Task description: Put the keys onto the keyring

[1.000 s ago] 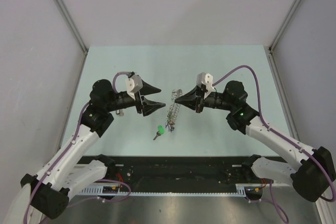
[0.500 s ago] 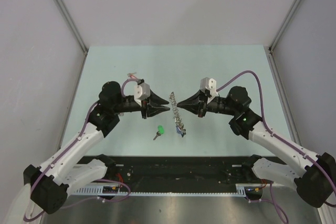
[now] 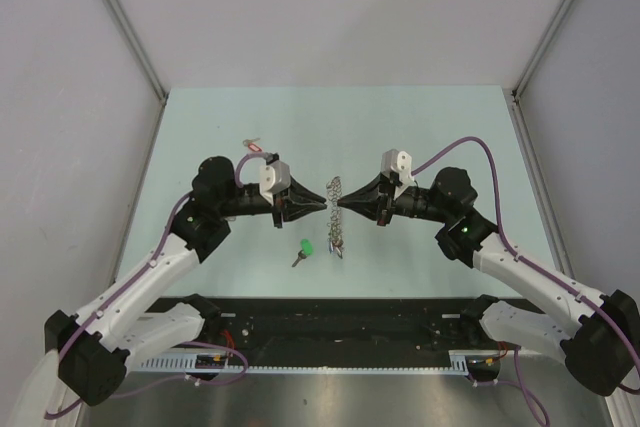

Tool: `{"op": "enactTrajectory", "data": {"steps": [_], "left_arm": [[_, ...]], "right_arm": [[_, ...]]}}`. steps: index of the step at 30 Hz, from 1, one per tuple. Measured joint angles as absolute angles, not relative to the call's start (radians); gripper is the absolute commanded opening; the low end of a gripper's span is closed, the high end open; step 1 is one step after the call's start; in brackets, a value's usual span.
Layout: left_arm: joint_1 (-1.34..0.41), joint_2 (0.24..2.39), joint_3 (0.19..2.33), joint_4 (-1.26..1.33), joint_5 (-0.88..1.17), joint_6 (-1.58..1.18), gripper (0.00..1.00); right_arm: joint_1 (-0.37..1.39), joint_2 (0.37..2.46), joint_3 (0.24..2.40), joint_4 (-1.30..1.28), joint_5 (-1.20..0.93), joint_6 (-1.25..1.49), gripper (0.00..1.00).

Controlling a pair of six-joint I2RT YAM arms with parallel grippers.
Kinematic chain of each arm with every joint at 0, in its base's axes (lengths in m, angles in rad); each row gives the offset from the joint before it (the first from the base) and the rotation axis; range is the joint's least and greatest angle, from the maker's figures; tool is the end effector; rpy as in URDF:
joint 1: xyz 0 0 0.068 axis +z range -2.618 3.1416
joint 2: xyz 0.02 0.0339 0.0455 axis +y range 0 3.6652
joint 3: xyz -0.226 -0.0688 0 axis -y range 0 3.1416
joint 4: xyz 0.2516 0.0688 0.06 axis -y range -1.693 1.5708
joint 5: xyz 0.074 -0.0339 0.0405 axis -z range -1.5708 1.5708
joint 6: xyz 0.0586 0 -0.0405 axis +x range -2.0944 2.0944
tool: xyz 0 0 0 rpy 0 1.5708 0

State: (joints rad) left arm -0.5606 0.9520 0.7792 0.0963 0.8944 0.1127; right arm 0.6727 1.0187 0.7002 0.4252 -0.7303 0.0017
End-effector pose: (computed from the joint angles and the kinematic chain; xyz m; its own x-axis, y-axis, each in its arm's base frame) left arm 0.1937 -0.1756 0.3050 0.0472 0.0535 -0.9975 0.9924 0.1114 0.0529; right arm 0.1917 0.2027 0.2966 0.0816 0.0666 -0.9944 -0.9831 0.1693 -0.0694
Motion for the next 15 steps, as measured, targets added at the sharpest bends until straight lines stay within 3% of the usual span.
{"op": "enactTrajectory", "data": {"steps": [15], "left_arm": [[-0.582, 0.982, 0.779, 0.112, 0.894, 0.089, 0.21]], "right_arm": [[0.681, 1.022, 0.700, 0.450, -0.731, 0.009, 0.00]]}}
